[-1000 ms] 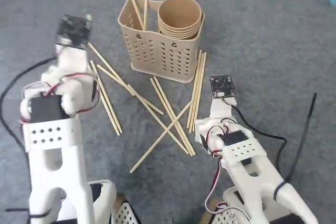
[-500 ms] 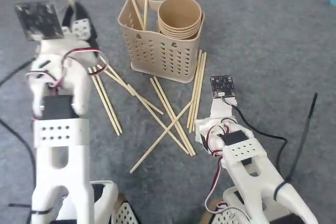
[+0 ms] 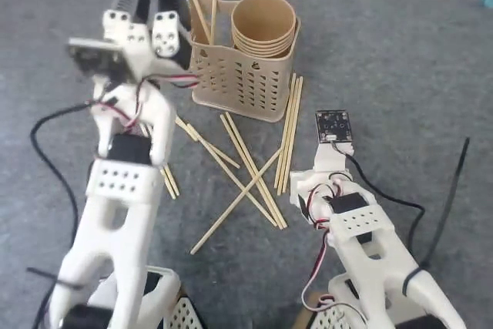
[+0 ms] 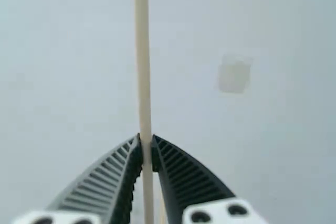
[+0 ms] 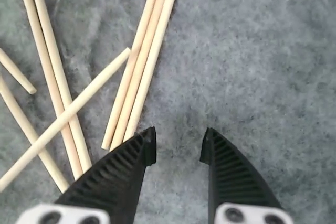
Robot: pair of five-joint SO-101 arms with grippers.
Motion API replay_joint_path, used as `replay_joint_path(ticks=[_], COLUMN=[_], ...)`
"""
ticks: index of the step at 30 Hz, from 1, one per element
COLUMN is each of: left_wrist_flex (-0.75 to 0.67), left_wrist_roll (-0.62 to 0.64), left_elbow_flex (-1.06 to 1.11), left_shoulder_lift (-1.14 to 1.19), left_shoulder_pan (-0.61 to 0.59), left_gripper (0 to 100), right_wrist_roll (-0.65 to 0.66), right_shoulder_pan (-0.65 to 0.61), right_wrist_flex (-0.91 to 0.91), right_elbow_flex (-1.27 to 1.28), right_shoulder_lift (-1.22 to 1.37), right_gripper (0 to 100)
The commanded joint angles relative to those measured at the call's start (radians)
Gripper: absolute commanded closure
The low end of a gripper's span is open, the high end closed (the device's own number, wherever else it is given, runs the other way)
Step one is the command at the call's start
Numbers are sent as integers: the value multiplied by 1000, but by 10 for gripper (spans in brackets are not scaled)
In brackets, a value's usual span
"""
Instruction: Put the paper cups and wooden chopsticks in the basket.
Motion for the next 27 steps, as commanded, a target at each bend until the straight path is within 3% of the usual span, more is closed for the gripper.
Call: replay_joint_path(ticks=[1, 10, 14, 17, 21, 27], left_wrist_flex=[-31, -26, 20, 173, 448, 872], left_wrist_roll=[9, 11, 18, 18, 28, 178], left_elbow_flex=[-128, -228, -171, -136, -134, -203], left_shoulder_lift=[163, 390, 365, 298, 166, -18], left_shoulder_pan=[-3, -68, -69, -80, -115, -227], left_gripper=[985, 969, 799, 713, 740, 766], right_wrist_roll=[15, 18, 18, 18, 18, 15], right_shoulder_pan=[15, 16, 16, 16, 16, 16], right_wrist_flex=[-18, -18, -18, -18, -18, -18], right_elbow_flex=[-6, -6, -8, -8, -8, -8], right_shoulder_lift=[-33, -33, -33, -33, -33, -33], right_gripper=[844, 844, 844, 844, 844, 844])
